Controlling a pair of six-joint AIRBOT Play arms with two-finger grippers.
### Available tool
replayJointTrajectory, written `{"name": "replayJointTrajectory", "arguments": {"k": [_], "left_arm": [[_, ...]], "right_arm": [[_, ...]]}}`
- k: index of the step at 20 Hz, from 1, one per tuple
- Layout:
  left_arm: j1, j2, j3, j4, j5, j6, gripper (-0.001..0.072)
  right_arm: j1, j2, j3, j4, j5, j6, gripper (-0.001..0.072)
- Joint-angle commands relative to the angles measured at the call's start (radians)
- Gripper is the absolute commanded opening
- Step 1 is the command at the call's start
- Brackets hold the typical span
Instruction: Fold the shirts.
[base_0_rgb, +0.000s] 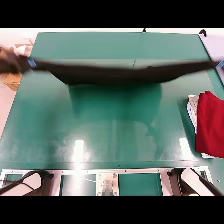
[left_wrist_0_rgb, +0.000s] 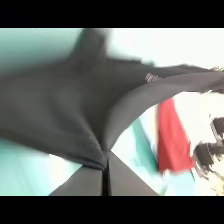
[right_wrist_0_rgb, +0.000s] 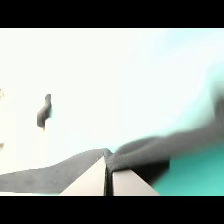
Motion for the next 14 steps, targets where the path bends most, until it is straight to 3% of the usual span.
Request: {"name": "replayJointTrajectory", "arguments": {"k": [1, 4, 7, 10, 14], "left_arm": [[0.001, 0.174, 0.311, -0.142, 0.08, -0.031, 0.0027], [0.001, 0.227, 0.581, -0.123, 0.138, -0.08, 0.0027], [0.001, 0.237, 0.724, 0.034, 0.161, -0.203, 0.0027], [0.001, 0.237, 0.669, 0.18, 0.098, -0.291, 0.0027], [0.001, 0.201, 0.436, 0.275, 0.098, -0.231, 0.0027]], "right_arm": [[-0.021, 0.111, 0.341, 0.069, -0.065, -0.008, 0.0014], [-0.056, 0.154, 0.523, 0.059, -0.13, -0.008, 0.0014], [-0.055, 0.159, 0.65, -0.016, -0.15, -0.006, 0.0015], [-0.055, 0.158, 0.636, -0.035, -0.125, -0.003, 0.0015], [0.02, 0.12, 0.436, -0.036, -0.124, -0.03, 0.0015]]}}
